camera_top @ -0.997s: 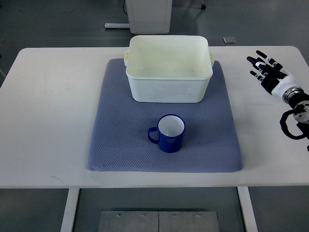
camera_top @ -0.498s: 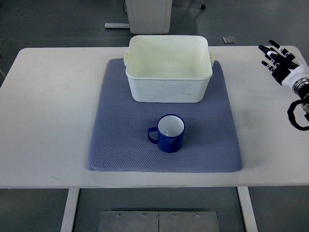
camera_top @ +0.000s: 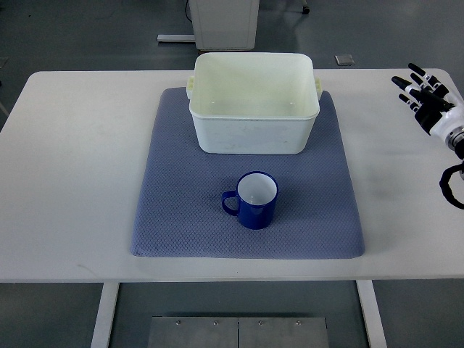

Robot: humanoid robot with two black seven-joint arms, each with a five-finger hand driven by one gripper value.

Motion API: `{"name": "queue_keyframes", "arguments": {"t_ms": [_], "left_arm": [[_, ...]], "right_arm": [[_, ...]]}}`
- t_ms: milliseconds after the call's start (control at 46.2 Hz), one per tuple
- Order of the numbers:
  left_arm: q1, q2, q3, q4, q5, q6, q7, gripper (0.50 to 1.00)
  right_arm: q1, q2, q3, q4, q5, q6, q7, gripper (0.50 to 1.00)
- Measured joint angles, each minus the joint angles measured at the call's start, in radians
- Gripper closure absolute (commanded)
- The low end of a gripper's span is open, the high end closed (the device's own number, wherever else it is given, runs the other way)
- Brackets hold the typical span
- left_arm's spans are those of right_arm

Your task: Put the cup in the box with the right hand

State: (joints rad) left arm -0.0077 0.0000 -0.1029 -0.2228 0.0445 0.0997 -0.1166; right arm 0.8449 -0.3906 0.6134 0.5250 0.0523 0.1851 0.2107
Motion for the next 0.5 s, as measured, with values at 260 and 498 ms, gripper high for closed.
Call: {"name": "queue_keyframes", "arguments": {"t_ms": [260, 498], "left_arm": [[0.000, 0.000, 0.000, 0.000, 0.000, 0.000, 0.000, 0.500], [0.000, 0.000, 0.000, 0.000, 0.000, 0.000, 0.000, 0.500]], "right_arm": [[-0.066, -0.141, -0.001, 0.275, -0.001, -0.021, 0.036, 0.500], [-0.139, -0.257, -0.001, 0.478, -0.043, -0.026, 0.098, 0.500]]}}
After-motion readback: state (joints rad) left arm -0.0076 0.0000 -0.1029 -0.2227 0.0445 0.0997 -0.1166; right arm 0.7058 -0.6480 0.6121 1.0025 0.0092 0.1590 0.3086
